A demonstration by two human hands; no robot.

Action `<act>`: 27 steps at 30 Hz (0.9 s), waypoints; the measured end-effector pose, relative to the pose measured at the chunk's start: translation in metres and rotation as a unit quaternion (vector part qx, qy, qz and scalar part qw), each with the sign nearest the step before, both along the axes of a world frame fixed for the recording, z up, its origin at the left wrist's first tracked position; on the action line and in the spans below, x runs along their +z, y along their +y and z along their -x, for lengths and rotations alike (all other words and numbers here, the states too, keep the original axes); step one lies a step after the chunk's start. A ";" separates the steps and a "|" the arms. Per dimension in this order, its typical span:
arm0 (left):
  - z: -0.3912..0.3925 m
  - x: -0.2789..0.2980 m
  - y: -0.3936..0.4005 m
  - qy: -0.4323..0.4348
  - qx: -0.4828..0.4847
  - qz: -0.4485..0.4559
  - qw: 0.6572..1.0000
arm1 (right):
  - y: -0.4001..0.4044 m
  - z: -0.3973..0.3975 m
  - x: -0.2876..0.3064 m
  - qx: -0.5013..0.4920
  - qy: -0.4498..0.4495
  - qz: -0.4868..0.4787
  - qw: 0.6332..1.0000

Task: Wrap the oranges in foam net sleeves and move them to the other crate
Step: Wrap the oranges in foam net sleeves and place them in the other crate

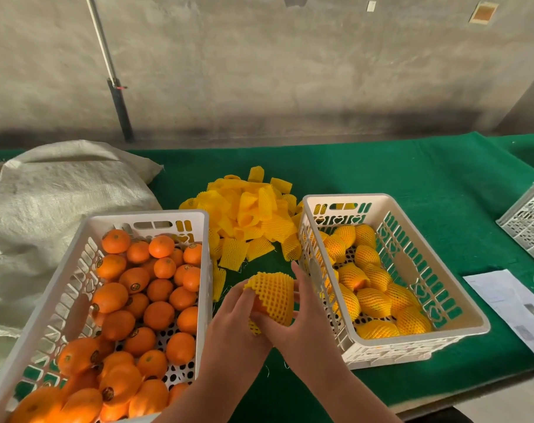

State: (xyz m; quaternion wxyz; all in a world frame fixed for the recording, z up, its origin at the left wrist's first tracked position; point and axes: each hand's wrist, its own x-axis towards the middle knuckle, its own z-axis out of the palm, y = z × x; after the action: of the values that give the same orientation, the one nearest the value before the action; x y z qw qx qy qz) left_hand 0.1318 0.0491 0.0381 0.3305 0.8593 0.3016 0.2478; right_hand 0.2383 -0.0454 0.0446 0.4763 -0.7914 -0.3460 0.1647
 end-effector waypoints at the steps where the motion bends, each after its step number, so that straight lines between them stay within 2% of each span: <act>1: 0.000 -0.001 -0.001 0.001 -0.004 -0.004 1.000 | 0.001 0.000 0.000 -0.013 -0.011 0.000 1.000; 5: -0.003 -0.006 -0.005 -0.022 -0.017 -0.006 1.000 | 0.000 -0.002 -0.002 -0.060 -0.032 0.012 0.998; 8: -0.002 -0.007 -0.009 -0.047 -0.039 0.025 0.998 | -0.004 -0.011 -0.004 -0.080 -0.013 0.025 0.996; 11: 0.003 -0.004 -0.006 -0.118 -0.027 0.065 0.991 | -0.011 -0.024 -0.002 -0.082 -0.005 0.034 0.996; 13: 0.004 0.002 0.001 -0.146 0.022 0.125 0.981 | -0.017 -0.032 0.002 -0.058 -0.002 0.037 0.998; 14: 0.003 0.009 0.005 -0.143 0.039 0.208 0.967 | -0.019 -0.034 0.004 -0.034 -0.003 0.044 0.998; 15: 0.000 0.016 0.010 -0.122 0.032 0.343 0.931 | -0.020 -0.034 0.006 -0.006 -0.008 0.054 0.998; 16: -0.003 0.017 0.015 -0.096 0.006 0.501 0.860 | -0.020 -0.032 0.008 0.023 -0.015 0.065 0.997; 17: -0.004 0.015 0.020 -0.079 -0.025 0.631 0.771 | -0.019 -0.028 0.008 0.052 -0.021 0.074 0.996; 18: -0.003 0.015 0.023 -0.062 -0.049 0.703 0.706 | -0.017 -0.024 0.008 0.082 -0.023 0.079 0.993; 19: -0.003 0.013 0.025 -0.056 -0.060 0.738 0.670 | -0.015 -0.020 0.006 0.110 -0.020 0.079 0.991; 20: -0.003 0.011 0.026 -0.059 -0.057 0.743 0.664 | -0.014 -0.017 0.004 0.136 -0.012 0.076 0.988; 23: -0.002 0.001 0.026 -0.101 -0.006 0.701 0.706 | -0.014 -0.018 -0.002 0.171 0.030 0.078 0.982; 25: 0.000 -0.005 0.030 -0.134 0.020 0.682 0.719 | -0.014 -0.020 -0.005 0.144 0.072 0.090 0.983; 27: -0.001 -0.006 0.031 -0.136 0.008 0.686 0.715 | -0.012 -0.021 -0.004 0.115 0.143 0.081 0.980</act>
State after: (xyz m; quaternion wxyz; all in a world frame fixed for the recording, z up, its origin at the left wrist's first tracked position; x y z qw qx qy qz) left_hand 0.1328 0.0799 0.0316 0.8647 0.3516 0.3472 0.0900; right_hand 0.2593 -0.0575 0.0410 0.4330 -0.7503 -0.3486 0.3578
